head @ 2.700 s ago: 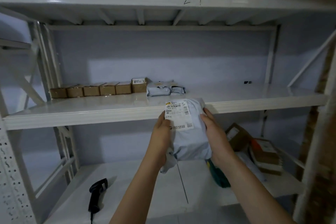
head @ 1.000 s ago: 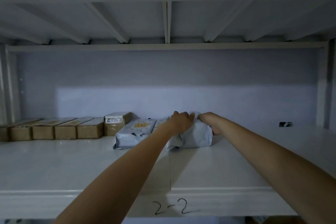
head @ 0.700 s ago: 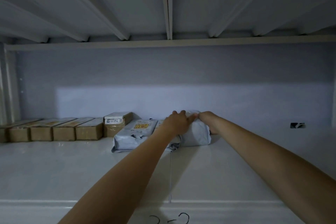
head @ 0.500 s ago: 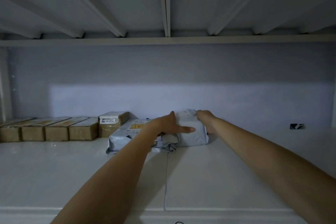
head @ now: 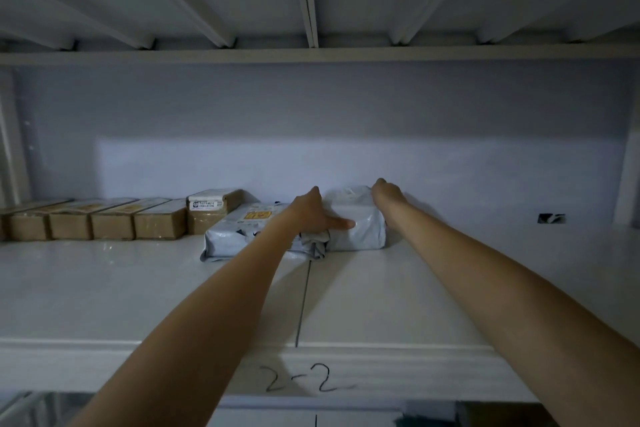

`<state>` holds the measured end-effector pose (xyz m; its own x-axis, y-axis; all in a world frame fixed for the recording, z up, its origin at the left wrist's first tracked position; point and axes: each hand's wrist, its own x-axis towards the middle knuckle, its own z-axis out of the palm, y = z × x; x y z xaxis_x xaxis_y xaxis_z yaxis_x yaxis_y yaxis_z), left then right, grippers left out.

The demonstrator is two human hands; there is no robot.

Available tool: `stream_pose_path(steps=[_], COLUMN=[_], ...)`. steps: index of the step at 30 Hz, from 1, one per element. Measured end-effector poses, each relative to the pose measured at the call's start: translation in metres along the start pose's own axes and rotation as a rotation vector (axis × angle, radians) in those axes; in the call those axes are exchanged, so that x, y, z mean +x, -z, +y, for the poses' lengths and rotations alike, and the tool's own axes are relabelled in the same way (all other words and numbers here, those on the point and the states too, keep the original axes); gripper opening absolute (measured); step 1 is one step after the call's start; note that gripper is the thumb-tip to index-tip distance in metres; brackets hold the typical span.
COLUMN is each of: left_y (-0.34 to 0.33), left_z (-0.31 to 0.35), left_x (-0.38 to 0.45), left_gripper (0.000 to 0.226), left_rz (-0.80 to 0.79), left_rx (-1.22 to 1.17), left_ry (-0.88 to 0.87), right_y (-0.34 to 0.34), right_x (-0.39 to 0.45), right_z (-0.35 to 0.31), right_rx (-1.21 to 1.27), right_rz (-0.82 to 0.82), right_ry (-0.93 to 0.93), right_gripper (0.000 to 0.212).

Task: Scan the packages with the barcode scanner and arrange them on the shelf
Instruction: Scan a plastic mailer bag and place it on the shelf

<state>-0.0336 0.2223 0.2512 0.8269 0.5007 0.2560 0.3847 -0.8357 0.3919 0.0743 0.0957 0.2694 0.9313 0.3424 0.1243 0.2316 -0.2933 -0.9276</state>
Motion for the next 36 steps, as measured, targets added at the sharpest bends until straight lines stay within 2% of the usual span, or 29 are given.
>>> stream_pose_path(steps=[3,5,8,11,14,17,21,25,30,32,36], left_y=[0.013,0.016,0.008,-0.007,-0.021,-0.031,-0.034,-0.043,-0.094,-0.122,-0.171], left_z=[0.005,0.012,0.031,0.055,0.08,0.102,0.121,0.119,0.103,0.096,0.082], left_x=[-0.014,-0.028,-0.058,-0.094,-0.134,-0.172,-0.219,-0.267,-0.325,-0.339,-0.342], left_gripper=[0.106,0.084,0.055,0.044,0.031,0.018,0.021,0.02,0.022,0.022,0.021], left_rz=[0.047,0.127,0.285,0.349,0.442,0.5,0.431,0.335,0.102,0.011,-0.117], left_rx=[-0.03,-0.075,-0.166,-0.3,-0.409,-0.484,-0.565,-0.701,-0.72,-0.736,-0.791], left_ry=[0.044,0.061,0.058,0.018,-0.052,-0.1,-0.132,-0.16,-0.159,-0.112,0.087], right_y=[0.012,0.02,0.033,0.054,0.076,0.096,0.121,0.135,0.132,0.128,0.127], right_x=[-0.022,-0.036,-0.063,-0.093,-0.13,-0.174,-0.226,-0.272,-0.325,-0.334,-0.33], right_z=[-0.007,-0.004,0.004,0.013,0.026,0.042,0.061,0.086,0.145,0.174,0.229], right_rx=[-0.049,-0.117,-0.216,-0.258,-0.257,-0.199,-0.117,0.049,0.077,0.042,0.072], right_rz=[0.057,0.071,0.029,0.051,0.08,0.113,0.155,0.15,0.081,0.061,0.083], right_ry=[0.05,0.123,0.195,0.261,0.305,0.349,0.383,0.326,0.198,0.131,-0.083], right_gripper=[0.049,0.054,0.05,0.047,0.034,0.042,0.033,0.018,0.022,0.021,0.02])
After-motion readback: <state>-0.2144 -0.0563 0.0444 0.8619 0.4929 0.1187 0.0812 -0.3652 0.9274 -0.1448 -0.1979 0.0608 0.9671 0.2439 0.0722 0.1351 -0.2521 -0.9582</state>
